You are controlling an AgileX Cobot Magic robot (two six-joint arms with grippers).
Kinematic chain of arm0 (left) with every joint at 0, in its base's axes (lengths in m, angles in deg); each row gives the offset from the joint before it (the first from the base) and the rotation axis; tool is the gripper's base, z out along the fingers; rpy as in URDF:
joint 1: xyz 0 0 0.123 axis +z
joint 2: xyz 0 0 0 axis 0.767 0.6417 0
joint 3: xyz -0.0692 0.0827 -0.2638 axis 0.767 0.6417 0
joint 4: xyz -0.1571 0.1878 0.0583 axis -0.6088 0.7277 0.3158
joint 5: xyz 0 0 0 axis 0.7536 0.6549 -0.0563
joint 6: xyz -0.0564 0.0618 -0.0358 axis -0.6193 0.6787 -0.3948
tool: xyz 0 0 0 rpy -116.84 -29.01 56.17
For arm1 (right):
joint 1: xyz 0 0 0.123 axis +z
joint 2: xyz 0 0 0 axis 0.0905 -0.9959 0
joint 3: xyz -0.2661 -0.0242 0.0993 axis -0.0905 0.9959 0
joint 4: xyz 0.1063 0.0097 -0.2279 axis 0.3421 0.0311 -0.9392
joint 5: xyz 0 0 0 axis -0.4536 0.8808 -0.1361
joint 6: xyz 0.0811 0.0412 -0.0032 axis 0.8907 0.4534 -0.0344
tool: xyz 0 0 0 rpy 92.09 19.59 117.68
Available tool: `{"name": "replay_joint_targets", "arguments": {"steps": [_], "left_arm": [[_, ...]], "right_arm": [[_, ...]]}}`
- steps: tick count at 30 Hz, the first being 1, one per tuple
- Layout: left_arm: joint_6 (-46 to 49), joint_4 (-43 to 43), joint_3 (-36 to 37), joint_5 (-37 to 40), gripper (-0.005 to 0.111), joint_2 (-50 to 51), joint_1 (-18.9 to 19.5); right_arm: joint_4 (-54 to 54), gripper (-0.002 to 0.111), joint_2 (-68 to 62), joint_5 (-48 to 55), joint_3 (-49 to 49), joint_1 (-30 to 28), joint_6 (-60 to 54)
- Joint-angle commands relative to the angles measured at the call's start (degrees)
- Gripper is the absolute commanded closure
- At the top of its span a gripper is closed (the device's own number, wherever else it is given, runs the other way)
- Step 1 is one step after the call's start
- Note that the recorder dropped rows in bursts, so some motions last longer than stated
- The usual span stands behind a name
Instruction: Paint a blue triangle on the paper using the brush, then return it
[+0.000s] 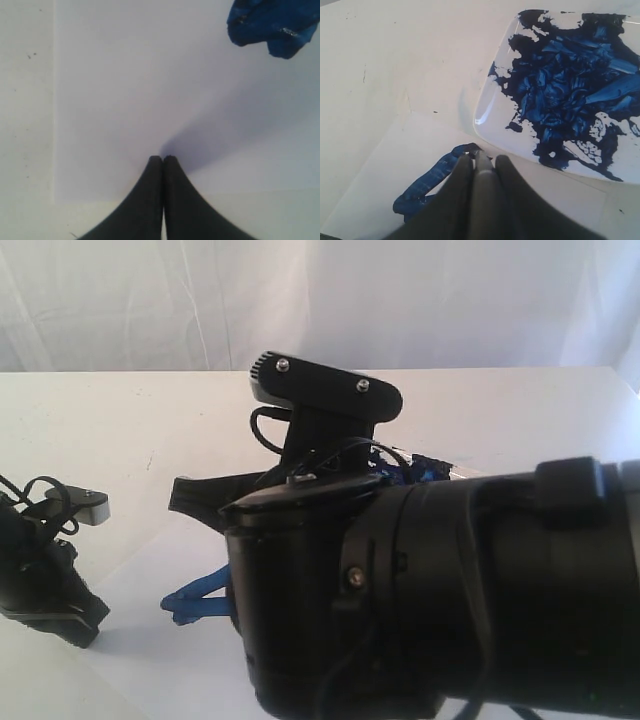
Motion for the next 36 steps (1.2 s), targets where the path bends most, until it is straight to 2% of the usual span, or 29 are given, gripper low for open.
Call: {"name": "replay_joint_targets", "arguments": {"steps": [1,14,36], "left_arm": [[0.0,-0.9,-0.2,1.3,0.107,-0.1,-0.1],[0.0,-1.1,-0.2,1.5,0.107,-0.1,-0.1],[0.0,-2.0,-0.2,1.6,0.107,-0.1,-0.1]], "right_arm": [[1.0,0.108,0.3,2.2,0.1,1.3,-1.0],[2.0,0.108,0.5,7.4,0.1,3.9,-1.9],[6.4,0.108,3.6,8.3,0.1,3.9,-5.0]]}}
